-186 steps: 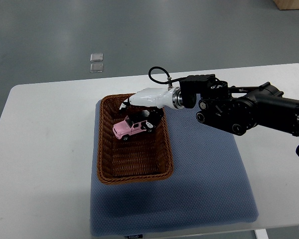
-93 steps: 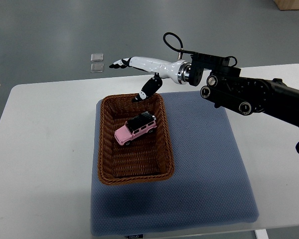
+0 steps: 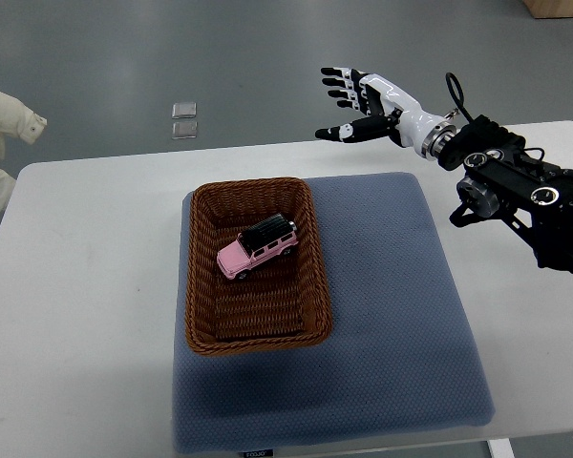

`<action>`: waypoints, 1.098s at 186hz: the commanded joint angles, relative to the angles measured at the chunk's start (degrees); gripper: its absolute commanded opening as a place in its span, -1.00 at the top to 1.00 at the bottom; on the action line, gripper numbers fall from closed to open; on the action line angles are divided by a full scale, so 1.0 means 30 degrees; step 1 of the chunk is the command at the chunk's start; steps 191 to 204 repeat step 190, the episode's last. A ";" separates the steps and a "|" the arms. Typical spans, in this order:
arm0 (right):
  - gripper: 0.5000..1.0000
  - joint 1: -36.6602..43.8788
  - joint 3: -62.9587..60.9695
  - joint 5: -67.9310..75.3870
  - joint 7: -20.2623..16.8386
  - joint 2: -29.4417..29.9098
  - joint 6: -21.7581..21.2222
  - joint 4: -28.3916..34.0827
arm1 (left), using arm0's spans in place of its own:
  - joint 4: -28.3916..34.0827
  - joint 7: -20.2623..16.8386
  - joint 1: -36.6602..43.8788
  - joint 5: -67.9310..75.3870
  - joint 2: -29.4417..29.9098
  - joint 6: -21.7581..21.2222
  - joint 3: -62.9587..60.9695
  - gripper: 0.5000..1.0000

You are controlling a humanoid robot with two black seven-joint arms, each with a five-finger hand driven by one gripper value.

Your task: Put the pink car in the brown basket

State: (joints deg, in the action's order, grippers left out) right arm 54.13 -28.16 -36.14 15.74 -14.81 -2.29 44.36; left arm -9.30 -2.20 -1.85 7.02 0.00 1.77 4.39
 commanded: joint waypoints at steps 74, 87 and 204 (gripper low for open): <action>-0.65 -0.2895 -0.1279 0.7066 -0.0383 0.0221 0.2256 -0.0782 | -0.0005 0.0000 0.0000 0.0005 0.0000 -0.0003 0.0001 -1.00; -0.65 -0.3071 -0.1338 0.7272 -0.0354 0.0250 0.2286 -0.0782 | -0.0005 0.0000 0.0000 0.0005 0.0000 -0.0003 0.0001 -1.00; -0.65 -0.3423 -0.1572 0.7214 -0.0120 -0.0804 0.2432 -0.0782 | -0.0005 0.0000 0.0000 0.0005 0.0000 -0.0003 0.0001 -1.00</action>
